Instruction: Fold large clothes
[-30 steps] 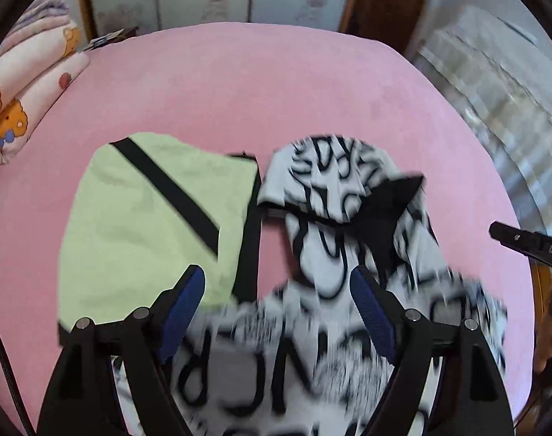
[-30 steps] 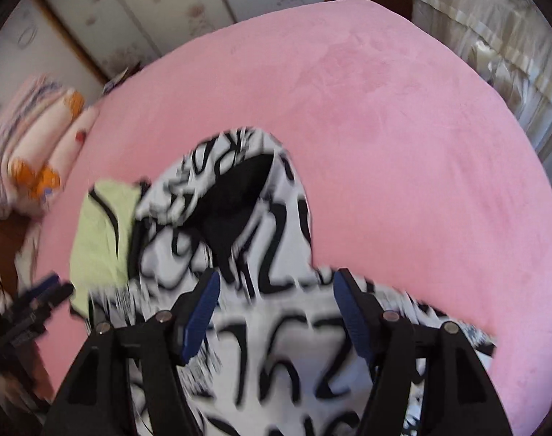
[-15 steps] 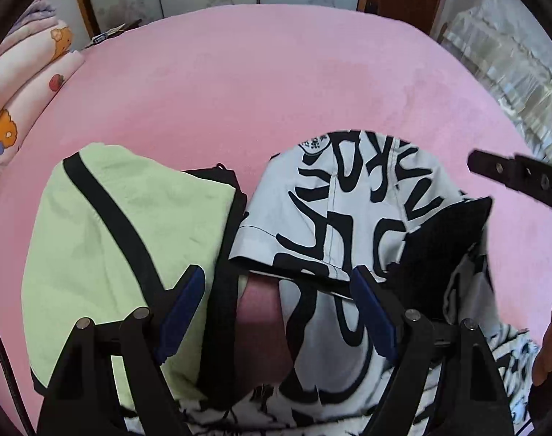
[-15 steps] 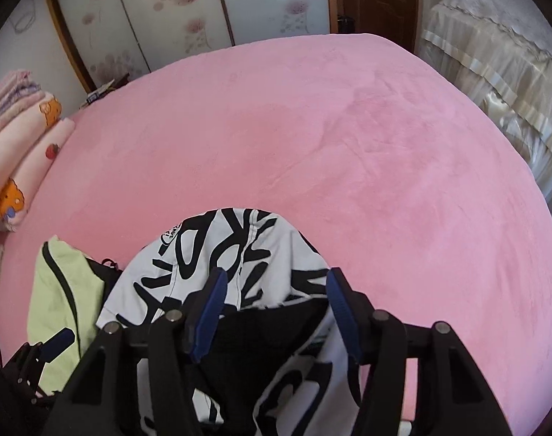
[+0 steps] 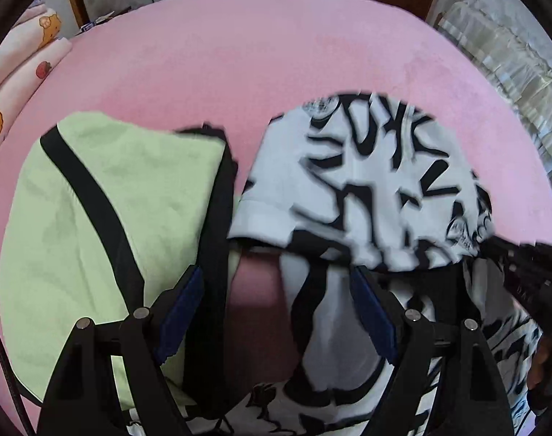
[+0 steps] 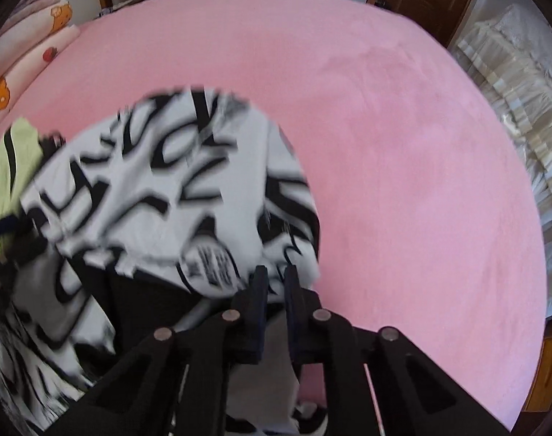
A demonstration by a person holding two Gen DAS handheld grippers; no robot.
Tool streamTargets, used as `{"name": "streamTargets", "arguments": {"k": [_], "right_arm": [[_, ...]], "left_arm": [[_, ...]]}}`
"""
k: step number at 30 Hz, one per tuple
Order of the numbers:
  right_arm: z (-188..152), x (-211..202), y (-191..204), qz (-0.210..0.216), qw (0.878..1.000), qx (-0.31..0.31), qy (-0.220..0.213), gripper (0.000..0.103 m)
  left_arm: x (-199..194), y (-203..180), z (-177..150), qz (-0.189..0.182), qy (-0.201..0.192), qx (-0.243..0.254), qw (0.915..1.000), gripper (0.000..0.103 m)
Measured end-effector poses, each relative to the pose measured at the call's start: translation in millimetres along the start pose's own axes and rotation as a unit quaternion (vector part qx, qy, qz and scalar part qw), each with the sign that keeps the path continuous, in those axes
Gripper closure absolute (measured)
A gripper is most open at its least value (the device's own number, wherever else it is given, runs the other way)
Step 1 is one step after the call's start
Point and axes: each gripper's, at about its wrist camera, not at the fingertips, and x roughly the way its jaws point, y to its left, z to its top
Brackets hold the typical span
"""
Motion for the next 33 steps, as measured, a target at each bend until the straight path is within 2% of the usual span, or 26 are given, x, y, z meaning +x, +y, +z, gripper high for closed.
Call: {"name": "streamTargets", "arguments": {"k": [2, 4, 6, 8, 9, 10, 11, 12, 13, 14, 16, 18, 23, 24, 26, 27, 28, 29, 30, 33], "right_arm": [[-19.6, 18.3, -7.5, -0.004, 1.000, 0.007, 0.023, 0.096], [-27.1, 17.9, -14.4, 0.011, 1.000, 0.025, 0.015, 0.093], [-26.5, 9.2, -27.1, 0.050, 0.997, 0.060, 0.009, 0.092], [-22.8, -6.2, -46.5, 0.103, 0.989, 0.104, -0.012, 0.092], [-21.0, -12.7, -54.1, 0.121, 0.985, 0.118, -0.023, 0.087], [-18.6, -20.1, -62.9, 0.140, 0.980, 0.136, -0.035, 0.073], [-16.8, -25.6, -71.4, 0.159, 0.974, 0.153, -0.045, 0.063], [-14.1, -31.8, -81.3, 0.182, 0.966, 0.176, -0.059, 0.042], [-11.1, -35.6, -86.1, 0.192, 0.960, 0.191, -0.068, 0.027], [-7.3, -37.8, -90.7, 0.200, 0.955, 0.206, -0.077, 0.024], [2.2, -33.9, -89.0, 0.201, 0.952, 0.217, -0.074, 0.024], [11.7, -22.4, -81.6, 0.191, 0.955, 0.220, -0.056, 0.024], [34.4, 13.1, -49.2, 0.138, 0.971, 0.194, -0.018, 0.027], [36.4, 20.6, -42.2, 0.129, 0.974, 0.188, -0.013, 0.037], [36.6, 25.9, -33.8, 0.114, 0.978, 0.175, -0.013, 0.048], [37.1, 25.0, -27.6, 0.106, 0.981, 0.159, -0.016, 0.063], [37.5, 22.1, -20.6, 0.101, 0.985, 0.138, -0.021, 0.087], [37.5, 16.6, -14.7, 0.101, 0.987, 0.119, -0.029, 0.092], [36.6, 7.4, -8.7, 0.103, 0.989, 0.099, -0.043, 0.092], [23.8, -33.6, 10.8, 0.077, 0.990, 0.020, -0.113, 0.093]], "left_arm": [[7.6, 2.4, -7.3, 0.005, 0.010, 0.002, 0.9999, 0.022], [9.9, 2.9, -12.6, 0.006, 0.010, 0.007, 0.9999, 0.022], [8.9, 2.5, -14.5, 0.006, 0.008, 0.013, 0.9999, 0.022], [8.3, 4.4, -14.3, -0.002, 0.009, 0.010, 0.9999, 0.022], [8.7, 5.8, -13.8, -0.006, 0.009, 0.006, 0.9999, 0.022], [8.6, 6.9, -14.0, -0.009, 0.008, 0.003, 0.9999, 0.022], [8.9, 8.4, -14.1, -0.013, 0.007, -0.001, 0.9999, 0.022], [9.5, 9.6, -14.2, -0.016, 0.006, -0.003, 0.9999, 0.022], [7.6, 12.2, -19.6, -0.017, 0.005, -0.004, 0.9998, 0.022], [8.3, 12.8, -19.7, -0.019, 0.004, -0.005, 0.9998, 0.022], [9.9, 12.9, -18.5, -0.021, 0.003, -0.005, 0.9998, 0.022], [9.4, 13.9, -19.6, -0.024, 0.003, -0.003, 0.9997, 0.022], [5.0, 16.5, -18.5, -0.034, 0.003, -0.003, 0.9994, 0.022], [4.6, 17.3, -17.9, -0.035, 0.002, -0.003, 0.9994, 0.022], [6.7, 18.9, -17.9, -0.039, 0.003, -0.004, 0.9992, 0.022], [7.1, 19.6, -18.6, -0.040, 0.004, -0.005, 0.9992, 0.022], [7.1, 20.1, -19.0, -0.042, 0.004, -0.006, 0.9991, 0.022], [5.4, 21.7, -21.0, -0.045, 0.005, -0.007, 0.9990, 0.022], [3.7, 21.6, -22.0, -0.049, 0.006, -0.009, 0.9988, 0.022], [-8.6, 27.3, -30.1, -0.075, 0.009, -0.025, 0.9968, 0.022]]}}
